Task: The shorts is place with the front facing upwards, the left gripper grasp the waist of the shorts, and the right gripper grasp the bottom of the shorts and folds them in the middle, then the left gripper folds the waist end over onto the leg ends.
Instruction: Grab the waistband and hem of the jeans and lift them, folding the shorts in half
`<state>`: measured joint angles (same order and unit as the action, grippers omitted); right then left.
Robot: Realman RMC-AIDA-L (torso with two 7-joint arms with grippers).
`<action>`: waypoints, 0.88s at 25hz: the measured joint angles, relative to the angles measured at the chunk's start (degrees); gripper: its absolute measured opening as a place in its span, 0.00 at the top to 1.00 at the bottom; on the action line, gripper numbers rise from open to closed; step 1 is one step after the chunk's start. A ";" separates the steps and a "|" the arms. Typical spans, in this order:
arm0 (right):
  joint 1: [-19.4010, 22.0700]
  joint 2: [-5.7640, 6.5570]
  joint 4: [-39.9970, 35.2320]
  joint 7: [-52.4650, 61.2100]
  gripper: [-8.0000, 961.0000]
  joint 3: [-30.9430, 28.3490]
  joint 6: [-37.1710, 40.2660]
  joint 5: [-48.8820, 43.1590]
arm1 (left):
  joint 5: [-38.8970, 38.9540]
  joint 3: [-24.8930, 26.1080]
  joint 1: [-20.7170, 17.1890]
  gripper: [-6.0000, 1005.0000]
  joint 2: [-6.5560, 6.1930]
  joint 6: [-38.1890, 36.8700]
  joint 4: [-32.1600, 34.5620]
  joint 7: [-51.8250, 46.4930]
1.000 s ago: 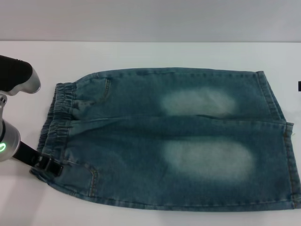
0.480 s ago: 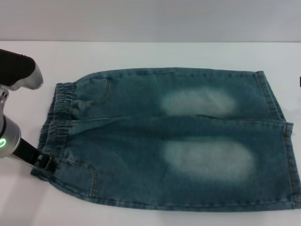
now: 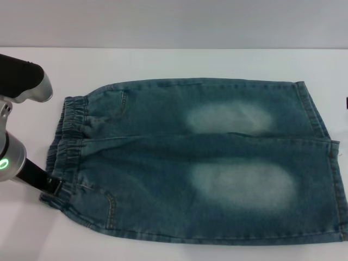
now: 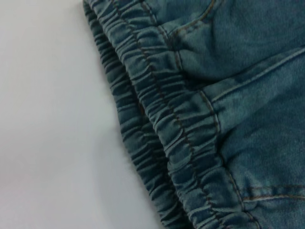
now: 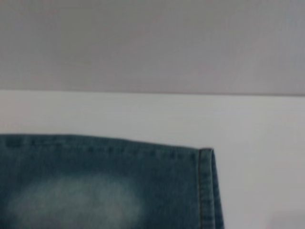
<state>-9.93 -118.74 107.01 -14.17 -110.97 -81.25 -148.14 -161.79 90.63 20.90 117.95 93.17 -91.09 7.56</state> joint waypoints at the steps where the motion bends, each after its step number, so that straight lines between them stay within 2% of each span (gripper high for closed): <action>1: 0.00 0.00 0.05 0.01 0.20 -0.06 -0.64 0.16 | 0.00 -0.01 0.07 0.74 0.00 0.00 -0.03 0.00; 7: 0.64 -0.12 0.91 1.38 0.20 0.27 -5.73 0.47 | 0.17 -0.08 0.51 0.83 0.01 0.15 -0.95 0.00; 10: 1.61 -0.21 1.05 1.84 0.20 1.16 -6.73 0.29 | 0.19 -0.13 0.56 0.96 0.05 0.16 -1.26 0.00; 17: 5.49 -0.29 1.39 2.84 0.20 3.16 -7.82 0.39 | 0.18 -0.38 1.02 0.97 0.09 0.18 -1.42 -0.03; 22: 6.52 -0.41 1.39 2.86 0.20 3.60 -7.81 0.51 | 0.13 -1.06 1.82 0.97 0.09 0.57 -2.13 -0.23</action>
<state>-3.41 -119.15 108.40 -11.31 -107.37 -89.05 -147.64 -161.66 89.56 22.72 118.03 93.74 -93.22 7.33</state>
